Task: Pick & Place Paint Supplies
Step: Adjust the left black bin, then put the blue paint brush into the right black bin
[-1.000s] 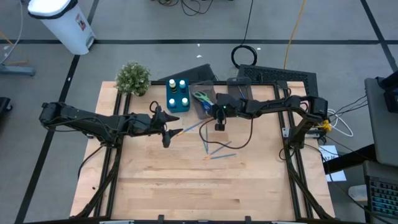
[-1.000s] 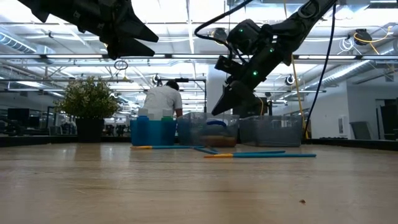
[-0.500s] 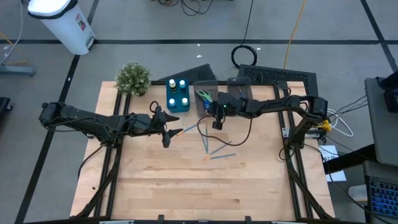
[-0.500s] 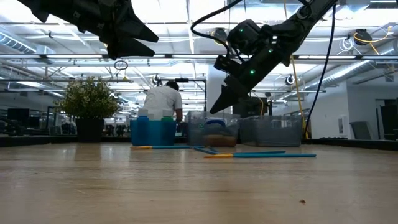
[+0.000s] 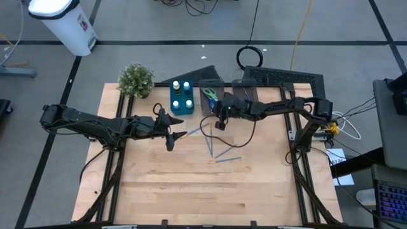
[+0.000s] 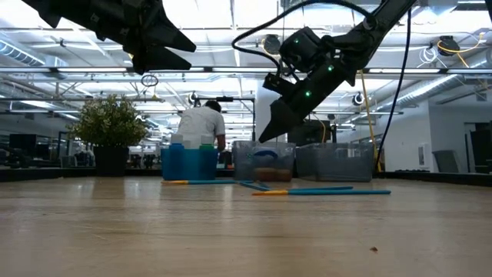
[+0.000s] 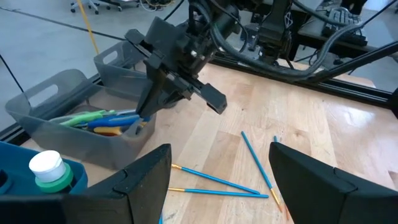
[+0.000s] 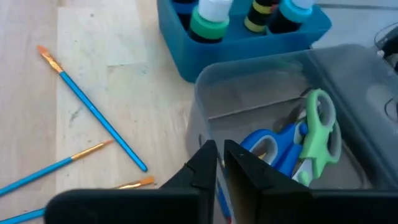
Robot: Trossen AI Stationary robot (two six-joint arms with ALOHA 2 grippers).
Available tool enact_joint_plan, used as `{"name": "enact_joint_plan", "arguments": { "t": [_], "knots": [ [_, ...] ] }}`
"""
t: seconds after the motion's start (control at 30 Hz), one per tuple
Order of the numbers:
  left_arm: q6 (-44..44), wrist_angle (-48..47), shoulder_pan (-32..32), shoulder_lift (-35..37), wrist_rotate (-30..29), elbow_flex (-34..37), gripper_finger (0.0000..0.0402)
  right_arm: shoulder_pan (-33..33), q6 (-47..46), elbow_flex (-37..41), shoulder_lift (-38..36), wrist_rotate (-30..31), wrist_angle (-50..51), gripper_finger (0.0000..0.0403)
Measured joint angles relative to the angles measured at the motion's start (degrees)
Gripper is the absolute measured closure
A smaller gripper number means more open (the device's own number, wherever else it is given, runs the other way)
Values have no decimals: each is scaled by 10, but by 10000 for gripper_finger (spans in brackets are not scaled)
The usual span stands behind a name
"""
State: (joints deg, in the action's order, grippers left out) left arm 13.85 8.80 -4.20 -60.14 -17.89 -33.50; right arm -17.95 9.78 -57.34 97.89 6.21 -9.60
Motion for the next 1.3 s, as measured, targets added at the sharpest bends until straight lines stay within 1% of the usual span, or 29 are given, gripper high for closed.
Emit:
{"name": "enact_joint_plan", "arguments": {
  "t": [0.2,0.47,0.6,0.67,0.77,1.0,1.13,1.2,1.3],
  "knots": [
    [2,0,0,0,0,0,128,10,47,0,0,-3,-25,341],
    [29,-3,0,0,0,0,128,40,46,0,-1,-3,-65,302],
    [62,-23,-1,-13,2,0,128,64,44,0,-28,-2,-55,290],
    [79,-33,-3,-33,13,0,128,82,44,0,-54,-2,-34,287],
    [99,-38,-13,-81,27,0,128,110,43,0,-97,-3,-5,287],
    [117,-44,-21,-197,25,0,128,170,26,0,-198,-3,56,296],
    [120,-44,-15,-240,-4,0,128,194,26,0,-227,-2,77,298],
    [120,-53,-12,-258,-23,0,128,201,19,0,-232,-2,82,298],
    [110,-55,-1,-283,-31,0,128,209,10,0,-233,-1,84,298]
  ]
}}
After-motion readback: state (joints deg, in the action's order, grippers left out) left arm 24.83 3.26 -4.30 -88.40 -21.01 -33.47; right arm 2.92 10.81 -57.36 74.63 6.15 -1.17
